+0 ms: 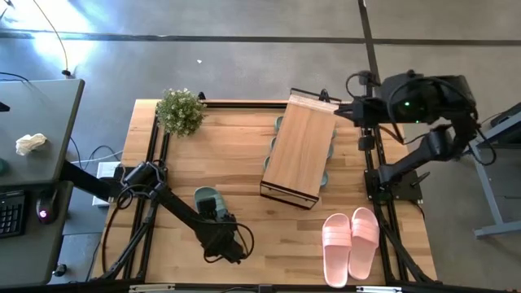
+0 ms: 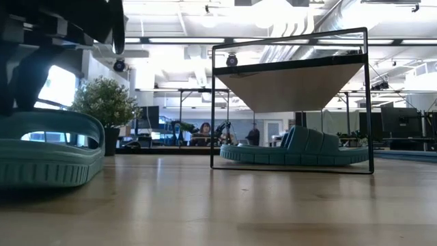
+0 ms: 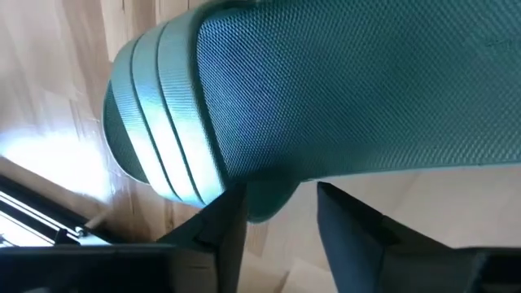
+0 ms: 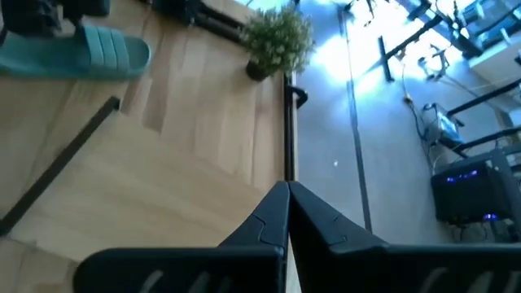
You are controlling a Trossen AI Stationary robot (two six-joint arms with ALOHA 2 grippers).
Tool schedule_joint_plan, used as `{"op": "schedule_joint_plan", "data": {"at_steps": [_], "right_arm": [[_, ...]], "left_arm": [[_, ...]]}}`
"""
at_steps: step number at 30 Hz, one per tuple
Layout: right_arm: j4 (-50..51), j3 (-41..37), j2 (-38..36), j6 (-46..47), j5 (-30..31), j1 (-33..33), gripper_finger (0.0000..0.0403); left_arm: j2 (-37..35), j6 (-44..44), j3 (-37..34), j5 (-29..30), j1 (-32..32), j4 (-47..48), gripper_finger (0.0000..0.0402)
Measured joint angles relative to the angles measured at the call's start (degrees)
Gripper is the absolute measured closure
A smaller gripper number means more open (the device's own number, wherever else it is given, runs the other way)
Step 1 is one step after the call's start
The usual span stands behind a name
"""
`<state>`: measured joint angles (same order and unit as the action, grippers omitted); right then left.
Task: Pick and place slides into the shelf
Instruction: Put the green slide under the shelf
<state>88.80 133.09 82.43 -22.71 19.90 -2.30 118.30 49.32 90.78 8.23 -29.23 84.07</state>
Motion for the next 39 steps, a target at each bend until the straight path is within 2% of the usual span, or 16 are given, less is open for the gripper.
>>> {"op": "schedule_joint_plan", "data": {"at_steps": [8,13,16,24,29,39], "right_arm": [[-5.3,-15.8,-3.9,-2.2,0.9,-0.5,0.0403],[-11.6,-24.2,-6.3,-4.7,-0.6,-0.5,0.0403],[-15.1,-26.9,-7.4,-5.9,-1.0,-0.5,0.0403],[-17.2,-27.9,-8.3,-6.7,-1.1,-0.2,0.0403],[-17.1,-27.9,-8.3,-5.8,-1.1,-0.2,0.0403],[-17.1,-27.9,-8.3,-4.3,-0.9,-0.2,0.0403]], "left_arm": [[0.0,2.4,-2.6,5.1,0.8,0.1,0.0190],[-0.1,3.7,-2.8,0.5,2.7,1.5,0.0187],[-0.1,3.6,-2.0,0.5,2.8,1.8,0.0196],[-0.1,3.1,-1.2,7.7,2.6,5.1,0.0215],[-0.1,-3.0,-1.5,11.7,2.6,1.2,0.0212],[-0.1,-4.6,-7.2,11.7,2.6,-1.3,0.0219]]}}
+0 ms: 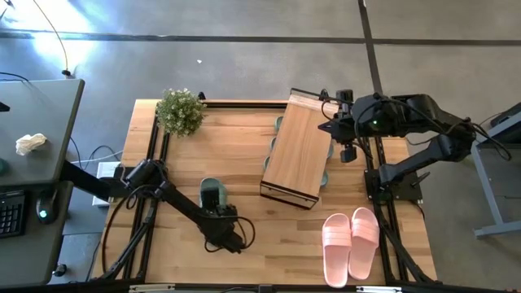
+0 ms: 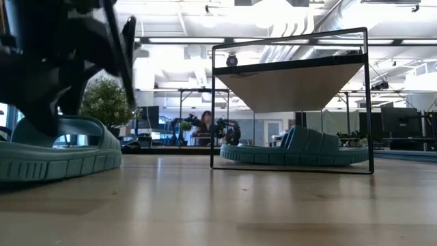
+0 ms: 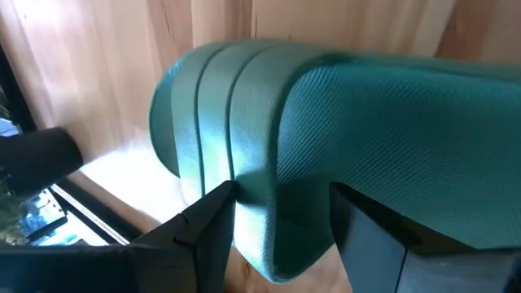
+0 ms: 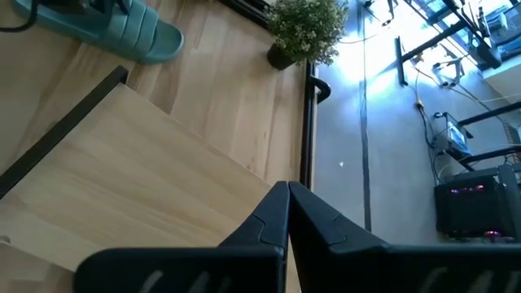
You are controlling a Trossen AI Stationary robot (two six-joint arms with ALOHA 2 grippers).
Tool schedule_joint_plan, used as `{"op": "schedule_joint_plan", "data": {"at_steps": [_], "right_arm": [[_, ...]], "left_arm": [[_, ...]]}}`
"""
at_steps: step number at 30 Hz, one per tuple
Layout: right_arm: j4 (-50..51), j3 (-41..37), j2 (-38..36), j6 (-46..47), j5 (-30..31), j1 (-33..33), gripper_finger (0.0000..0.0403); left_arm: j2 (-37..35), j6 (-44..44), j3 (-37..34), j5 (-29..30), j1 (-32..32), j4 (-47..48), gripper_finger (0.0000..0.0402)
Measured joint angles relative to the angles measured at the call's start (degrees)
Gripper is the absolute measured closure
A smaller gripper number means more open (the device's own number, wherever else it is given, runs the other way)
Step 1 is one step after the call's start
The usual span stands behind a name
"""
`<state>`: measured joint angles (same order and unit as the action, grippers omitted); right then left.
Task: Pick and place slides into the shelf
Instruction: Put the green slide under the shelf
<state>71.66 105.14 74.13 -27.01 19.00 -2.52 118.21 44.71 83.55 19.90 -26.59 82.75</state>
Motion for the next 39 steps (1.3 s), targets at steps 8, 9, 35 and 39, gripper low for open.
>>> {"op": "schedule_joint_plan", "data": {"at_steps": [8,9,35,39], "right_arm": [[0.0,0.0,0.0,1.5,0.0,0.0,0.0403],[0.0,0.0,0.0,1.6,0.0,0.0,0.0403],[1.0,0.0,-0.2,1.5,-1.1,0.0,0.0403],[1.0,0.0,-0.8,1.5,-1.5,0.0,0.0403]], "left_arm": [[0.0,0.7,-2.6,1.6,0.0,-0.8,0.0235],[0.0,0.7,-2.6,2.3,0.0,-0.6,0.0244],[-9.5,0.3,9.1,16.0,-2.4,7.3,0.0399],[-13.9,-5.1,10.6,17.7,-4.0,7.3,0.0400]]}}
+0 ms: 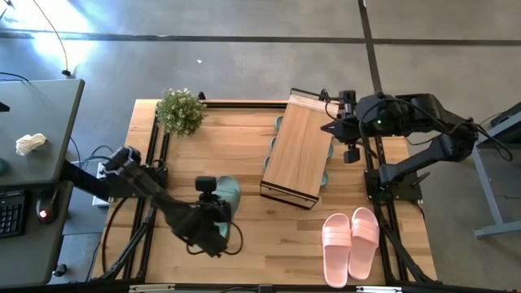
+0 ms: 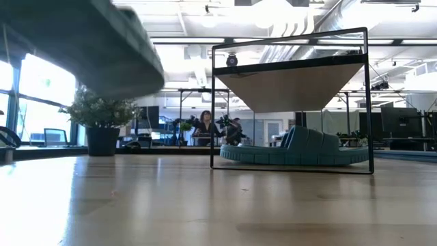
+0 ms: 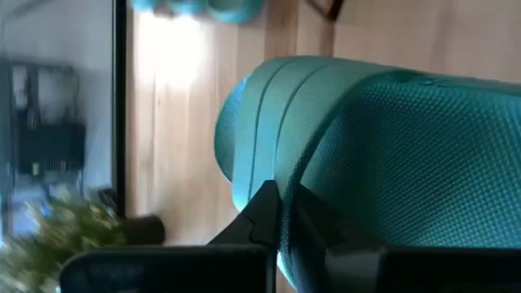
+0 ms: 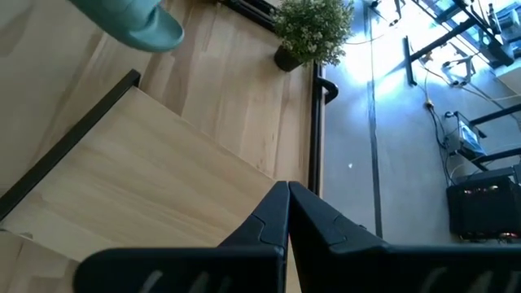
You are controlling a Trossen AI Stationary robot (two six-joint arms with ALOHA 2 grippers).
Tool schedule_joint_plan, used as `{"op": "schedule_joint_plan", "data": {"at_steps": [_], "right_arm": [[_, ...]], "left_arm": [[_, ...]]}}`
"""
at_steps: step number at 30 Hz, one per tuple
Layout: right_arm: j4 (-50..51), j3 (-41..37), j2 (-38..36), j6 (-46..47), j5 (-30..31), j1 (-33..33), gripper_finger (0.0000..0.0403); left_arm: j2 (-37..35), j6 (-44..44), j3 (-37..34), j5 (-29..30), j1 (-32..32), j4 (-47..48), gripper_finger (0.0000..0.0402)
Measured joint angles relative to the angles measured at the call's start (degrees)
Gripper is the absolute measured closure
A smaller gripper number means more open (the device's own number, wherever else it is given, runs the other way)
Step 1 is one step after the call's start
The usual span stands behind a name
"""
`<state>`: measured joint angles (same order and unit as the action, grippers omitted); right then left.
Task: Pick and place slides into the shelf
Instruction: Put the green slide under the shelf
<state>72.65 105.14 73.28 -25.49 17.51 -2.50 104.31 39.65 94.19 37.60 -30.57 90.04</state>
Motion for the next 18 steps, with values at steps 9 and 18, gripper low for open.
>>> {"op": "schedule_joint_plan", "data": {"at_steps": [9,18], "right_arm": [[0.0,0.0,-1.3,0.0,-1.5,0.0,0.0403],[-0.8,0.0,-1.4,1.2,-1.5,0.0,0.0403]], "left_arm": [[-6.5,-23.6,6.2,0.4,-3.0,-0.3,0.0401],[-12.2,-50.7,6.4,-2.0,0.6,-0.2,0.0401]]}}
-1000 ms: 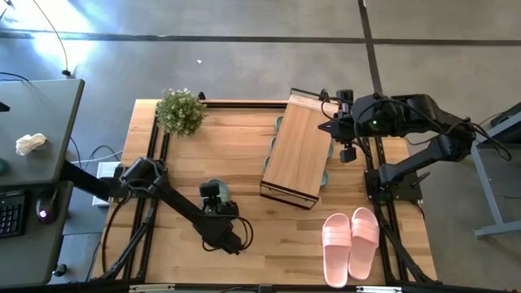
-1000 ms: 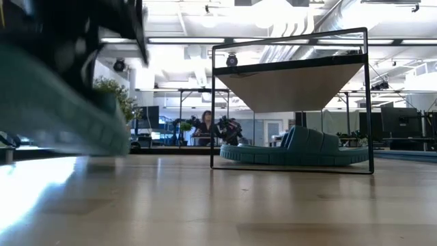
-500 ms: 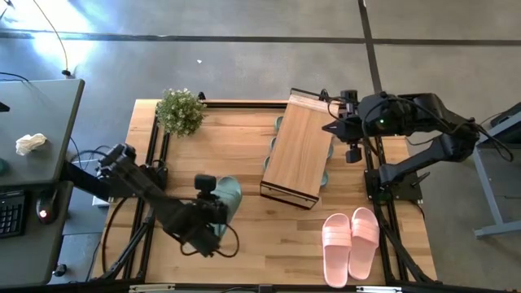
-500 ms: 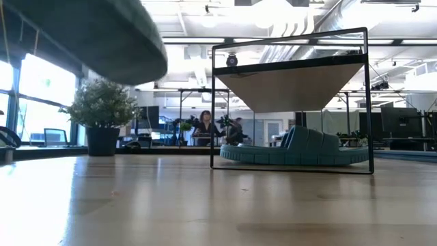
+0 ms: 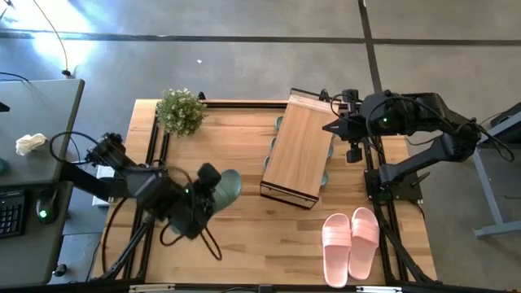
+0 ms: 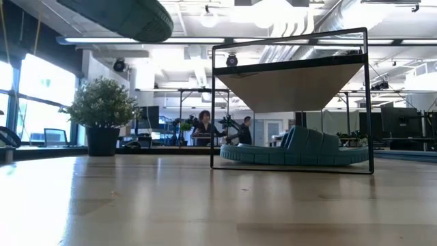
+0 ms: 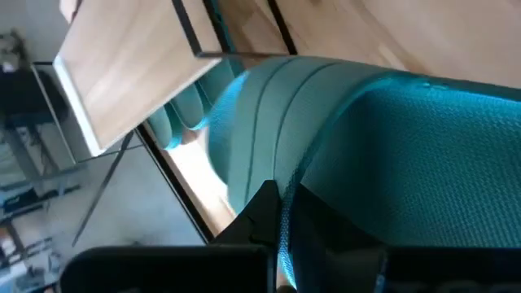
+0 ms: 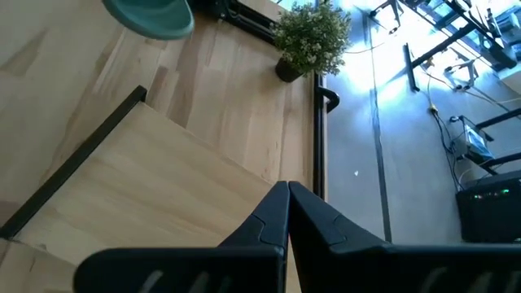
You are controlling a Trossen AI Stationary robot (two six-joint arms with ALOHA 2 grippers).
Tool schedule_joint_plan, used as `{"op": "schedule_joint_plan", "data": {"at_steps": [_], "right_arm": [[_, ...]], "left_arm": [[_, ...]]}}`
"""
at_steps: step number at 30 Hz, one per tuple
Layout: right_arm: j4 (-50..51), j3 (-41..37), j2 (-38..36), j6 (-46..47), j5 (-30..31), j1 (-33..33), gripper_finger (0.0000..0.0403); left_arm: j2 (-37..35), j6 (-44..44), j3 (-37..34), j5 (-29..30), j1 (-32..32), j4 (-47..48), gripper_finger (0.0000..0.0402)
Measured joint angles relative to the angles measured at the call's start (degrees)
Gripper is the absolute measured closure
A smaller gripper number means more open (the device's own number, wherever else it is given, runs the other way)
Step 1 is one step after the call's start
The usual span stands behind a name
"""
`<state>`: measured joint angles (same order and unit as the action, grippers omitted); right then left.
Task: Pick and place slides into the shelf
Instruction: Put the green slide under the shelf
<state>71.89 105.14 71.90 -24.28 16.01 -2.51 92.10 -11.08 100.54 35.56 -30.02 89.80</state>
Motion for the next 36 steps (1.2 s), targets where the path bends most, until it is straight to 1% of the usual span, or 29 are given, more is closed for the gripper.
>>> {"op": "schedule_joint_plan", "data": {"at_steps": [2,4,8,12,15,18,22,28,31,36], "right_arm": [[-0.3,0.0,0.0,1.1,0.1,0.0,0.0403],[-0.6,0.0,0.0,2.3,0.4,0.0,0.0403],[-0.6,0.0,0.0,3.5,1.5,0.0,0.0403],[-0.7,0.0,0.0,4.0,3.5,0.0,0.0403],[-1.3,0.0,0.0,4.8,4.9,0.0,0.0403],[-2.1,0.0,0.0,4.8,5.0,0.0,0.0403],[-3.2,0.0,0.0,4.8,5.0,0.0,0.0403],[-3.1,0.0,0.0,5.3,5.2,0.0,0.0403],[-3.1,0.0,0.0,5.4,5.3,0.0,0.0403],[-2.9,0.0,0.2,5.4,5.3,0.0,0.0403]], "left_arm": [[-2.4,-3.3,-1.5,-0.7,1.5,-1.4,0.0401],[-5.3,-6.9,-3.2,-0.8,2.6,-4.9,0.0401],[-12.9,-15.4,-8.5,-1.6,4.0,-15.8,0.0401],[-20.2,-20.2,-16.0,-6.6,6.7,-22.6,0.0401],[-24.9,-21.8,-21.9,-10.0,9.7,-25.0,0.0401],[-28.1,-24.4,-27.3,-13.2,14.1,-25.5,0.0401],[-30.6,-28.7,-33.3,-17.4,20.9,-28.2,0.0401],[-31.0,-41.2,-41.3,-26.9,29.7,-34.3,0.0401],[-30.9,-48.2,-45.2,-28.9,33.5,-38.3,0.0401],[-30.3,-58.6,-50.3,-32.8,38.8,-48.4,0.0401]]}}
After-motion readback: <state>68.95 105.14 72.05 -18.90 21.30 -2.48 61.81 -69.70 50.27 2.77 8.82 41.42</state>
